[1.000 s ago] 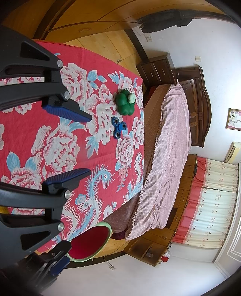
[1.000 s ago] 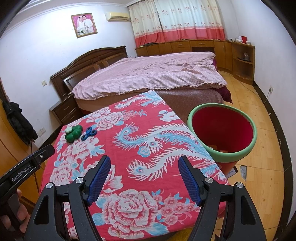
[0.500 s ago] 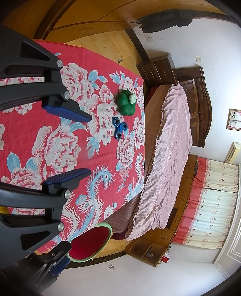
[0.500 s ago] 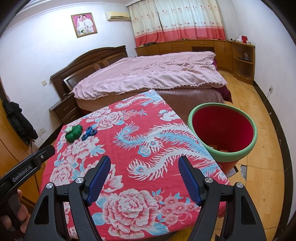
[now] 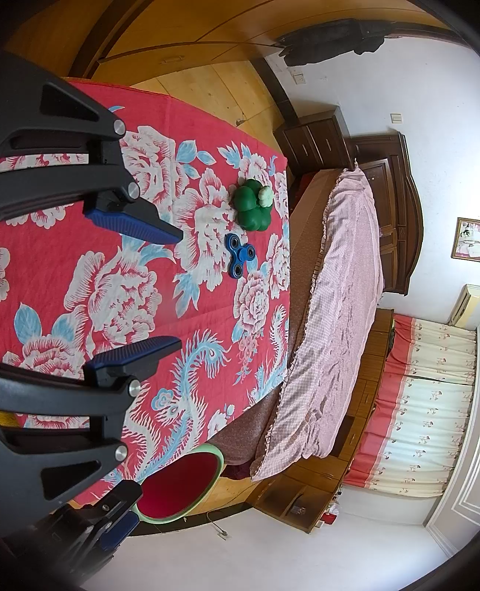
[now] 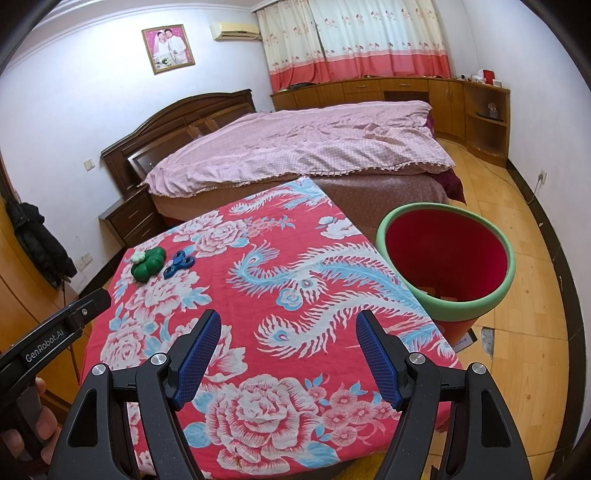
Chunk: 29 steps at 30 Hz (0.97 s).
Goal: Collect trash
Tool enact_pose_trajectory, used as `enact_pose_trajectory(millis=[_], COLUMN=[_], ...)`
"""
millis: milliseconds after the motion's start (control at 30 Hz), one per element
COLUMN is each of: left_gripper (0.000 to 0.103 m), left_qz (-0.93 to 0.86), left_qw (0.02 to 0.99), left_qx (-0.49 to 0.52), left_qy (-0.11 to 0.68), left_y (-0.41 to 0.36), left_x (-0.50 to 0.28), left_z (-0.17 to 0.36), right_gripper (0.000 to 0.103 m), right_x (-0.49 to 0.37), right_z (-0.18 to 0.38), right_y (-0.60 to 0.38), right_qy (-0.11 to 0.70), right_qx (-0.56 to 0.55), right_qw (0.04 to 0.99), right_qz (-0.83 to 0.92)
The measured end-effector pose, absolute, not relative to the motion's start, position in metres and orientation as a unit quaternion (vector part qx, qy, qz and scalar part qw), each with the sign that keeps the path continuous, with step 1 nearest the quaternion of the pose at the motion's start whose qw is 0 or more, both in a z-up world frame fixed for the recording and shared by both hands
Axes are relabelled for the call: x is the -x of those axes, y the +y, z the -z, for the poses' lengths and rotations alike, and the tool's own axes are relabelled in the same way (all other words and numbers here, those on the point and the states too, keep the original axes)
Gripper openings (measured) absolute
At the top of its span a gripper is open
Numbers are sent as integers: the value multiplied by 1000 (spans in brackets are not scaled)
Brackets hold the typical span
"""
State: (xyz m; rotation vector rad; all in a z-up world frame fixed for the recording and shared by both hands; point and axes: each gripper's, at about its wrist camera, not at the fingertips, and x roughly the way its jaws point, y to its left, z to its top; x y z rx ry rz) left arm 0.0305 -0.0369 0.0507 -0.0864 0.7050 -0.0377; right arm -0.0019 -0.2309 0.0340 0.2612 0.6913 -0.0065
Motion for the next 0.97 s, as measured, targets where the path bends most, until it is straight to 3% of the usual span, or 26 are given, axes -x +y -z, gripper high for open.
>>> enact_pose_trajectory(millis=[967], left_gripper=[52], left_qz=[17], left_qw=[935], left_qx=[45], left_qy=[351], left_y=[-37], left_x=[-27], left_z=[-46], right_gripper=[77], right_x=[2], right_z=[-34], right_y=[-232], right_qy=[339], right_qx=[-129], right_qw=[932], right_qz=[4])
